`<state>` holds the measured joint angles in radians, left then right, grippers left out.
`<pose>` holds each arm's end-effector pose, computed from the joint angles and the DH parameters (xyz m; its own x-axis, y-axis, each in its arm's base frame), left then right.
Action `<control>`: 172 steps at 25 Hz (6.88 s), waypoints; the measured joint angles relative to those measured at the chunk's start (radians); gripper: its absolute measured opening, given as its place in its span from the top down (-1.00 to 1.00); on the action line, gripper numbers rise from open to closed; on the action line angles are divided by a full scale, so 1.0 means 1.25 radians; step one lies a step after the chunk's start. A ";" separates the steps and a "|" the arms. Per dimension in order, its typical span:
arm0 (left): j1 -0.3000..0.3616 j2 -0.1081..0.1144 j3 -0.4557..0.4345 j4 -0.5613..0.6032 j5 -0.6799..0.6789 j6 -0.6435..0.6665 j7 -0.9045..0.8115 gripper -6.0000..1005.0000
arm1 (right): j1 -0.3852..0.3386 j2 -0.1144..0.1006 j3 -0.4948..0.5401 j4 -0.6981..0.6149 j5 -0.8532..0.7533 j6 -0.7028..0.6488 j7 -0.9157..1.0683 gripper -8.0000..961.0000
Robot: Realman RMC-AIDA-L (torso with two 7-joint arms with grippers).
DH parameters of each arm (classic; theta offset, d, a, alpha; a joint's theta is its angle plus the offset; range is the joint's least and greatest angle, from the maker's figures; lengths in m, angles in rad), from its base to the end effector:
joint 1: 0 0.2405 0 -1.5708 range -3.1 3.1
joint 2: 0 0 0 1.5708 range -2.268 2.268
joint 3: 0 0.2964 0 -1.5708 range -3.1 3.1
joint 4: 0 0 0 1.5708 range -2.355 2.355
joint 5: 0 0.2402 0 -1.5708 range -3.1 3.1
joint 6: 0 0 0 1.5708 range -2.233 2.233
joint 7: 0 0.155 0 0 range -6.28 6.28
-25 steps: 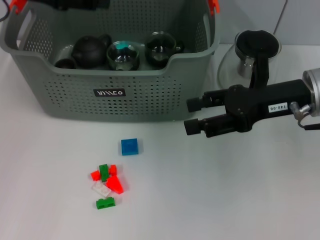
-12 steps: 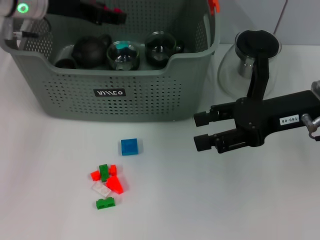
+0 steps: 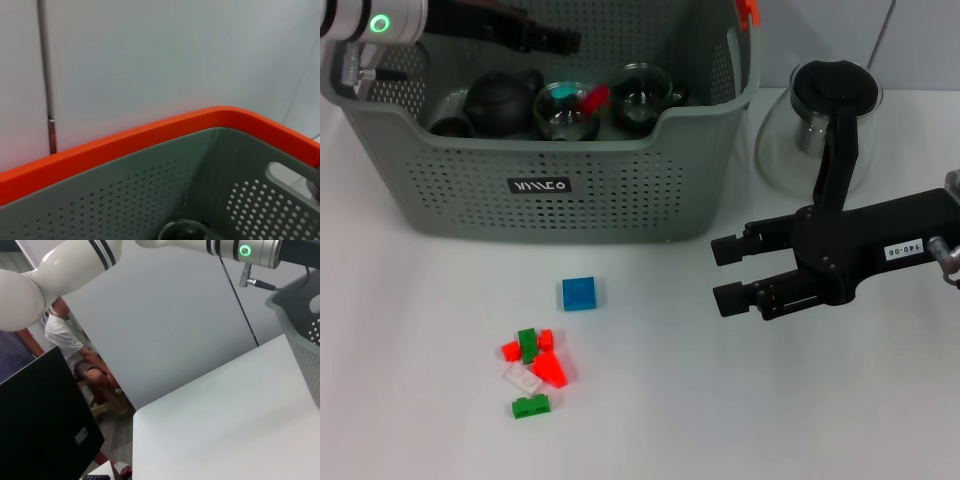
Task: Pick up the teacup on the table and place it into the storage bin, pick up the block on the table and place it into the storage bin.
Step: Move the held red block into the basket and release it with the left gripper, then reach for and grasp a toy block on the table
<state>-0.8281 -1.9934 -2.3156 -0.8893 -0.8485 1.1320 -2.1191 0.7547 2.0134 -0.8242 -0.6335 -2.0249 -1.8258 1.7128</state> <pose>-0.2087 0.5278 0.0505 0.7782 0.4884 0.3947 0.6279 -0.6145 -0.4776 0.2147 0.3940 -0.0214 0.8202 -0.4548 -0.3470 -0.3783 -0.8862 0.2674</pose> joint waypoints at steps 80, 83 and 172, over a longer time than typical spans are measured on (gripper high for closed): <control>0.403 0.028 -0.111 0.022 -0.253 0.698 0.481 -0.81 | 0.274 0.088 -0.889 0.063 0.122 0.804 0.108 -0.72; 0.402 0.030 -0.111 0.016 -0.253 0.699 0.472 -0.81 | 0.262 0.081 -0.881 0.043 0.123 0.779 0.108 -0.72; 0.073 -0.142 0.499 -0.201 0.364 0.222 0.022 -0.80 | 0.007 -0.003 -0.199 -0.115 -0.067 0.109 0.181 -0.72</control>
<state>-0.7368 -2.1704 -1.6914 -1.1404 -0.3933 1.4095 -2.0913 0.7639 2.0098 -1.0731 -0.7776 -2.1081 -1.6901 1.9386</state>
